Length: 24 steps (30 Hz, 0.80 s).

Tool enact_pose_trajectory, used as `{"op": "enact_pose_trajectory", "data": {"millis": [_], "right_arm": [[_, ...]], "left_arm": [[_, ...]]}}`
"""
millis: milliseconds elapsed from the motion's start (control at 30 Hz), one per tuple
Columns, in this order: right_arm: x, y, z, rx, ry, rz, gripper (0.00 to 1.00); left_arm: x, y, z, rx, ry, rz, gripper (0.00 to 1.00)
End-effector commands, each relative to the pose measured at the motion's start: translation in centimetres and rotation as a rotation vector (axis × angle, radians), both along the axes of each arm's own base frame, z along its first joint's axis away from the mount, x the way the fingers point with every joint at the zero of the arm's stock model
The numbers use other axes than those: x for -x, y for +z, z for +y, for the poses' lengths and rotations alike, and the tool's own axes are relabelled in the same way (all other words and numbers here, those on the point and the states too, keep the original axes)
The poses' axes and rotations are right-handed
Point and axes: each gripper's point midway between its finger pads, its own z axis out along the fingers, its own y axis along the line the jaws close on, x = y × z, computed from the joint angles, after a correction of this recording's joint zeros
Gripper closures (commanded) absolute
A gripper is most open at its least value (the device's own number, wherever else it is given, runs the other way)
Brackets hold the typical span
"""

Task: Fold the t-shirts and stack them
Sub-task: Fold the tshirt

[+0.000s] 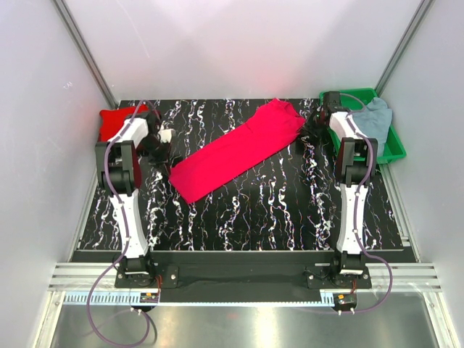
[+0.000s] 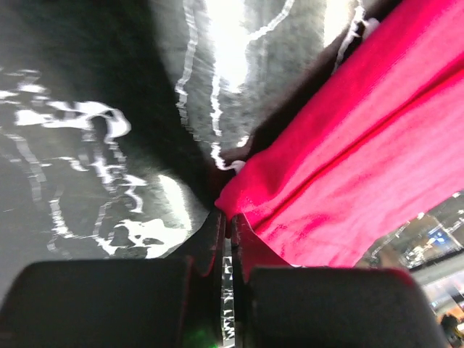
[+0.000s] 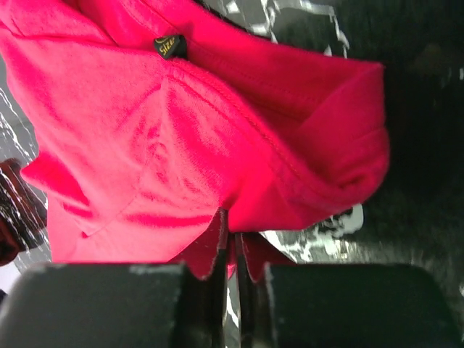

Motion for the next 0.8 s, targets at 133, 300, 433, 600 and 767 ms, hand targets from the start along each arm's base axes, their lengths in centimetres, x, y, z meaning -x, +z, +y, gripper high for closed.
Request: {"op": "enact_pose_trajectory", "data": {"millis": [133,300,433,600,767], "right_arm": [[-3.5,1.1,-0.7,0.04,0.004,-0.109,0.94],[-5.6,1.6,0.0,0.02,0.014,-0.171,0.92],[-6.6,1.3,0.9,0.003,0.017,-0.197,0.91],[-7.6,1.3,2.1,-0.032,0.024,-0.227,0.91],[-7.7,1.7,5.4,-0.055,0.071,-0.25,0.91]], "left_arm": [[3.9,2.7,-4.0,0.129,-0.053,0.018,1.0],[8.1,3.1,-7.9,0.169,-0.143,0.081,1.0],[11.1,3.7,-11.9,0.197,-0.263,0.104,1.0],[14.4,3.7,-14.7,0.201,-0.371,0.143,1.0],[17.5,3.8,-16.9,0.21,-0.477,0.162,1.0]]}}
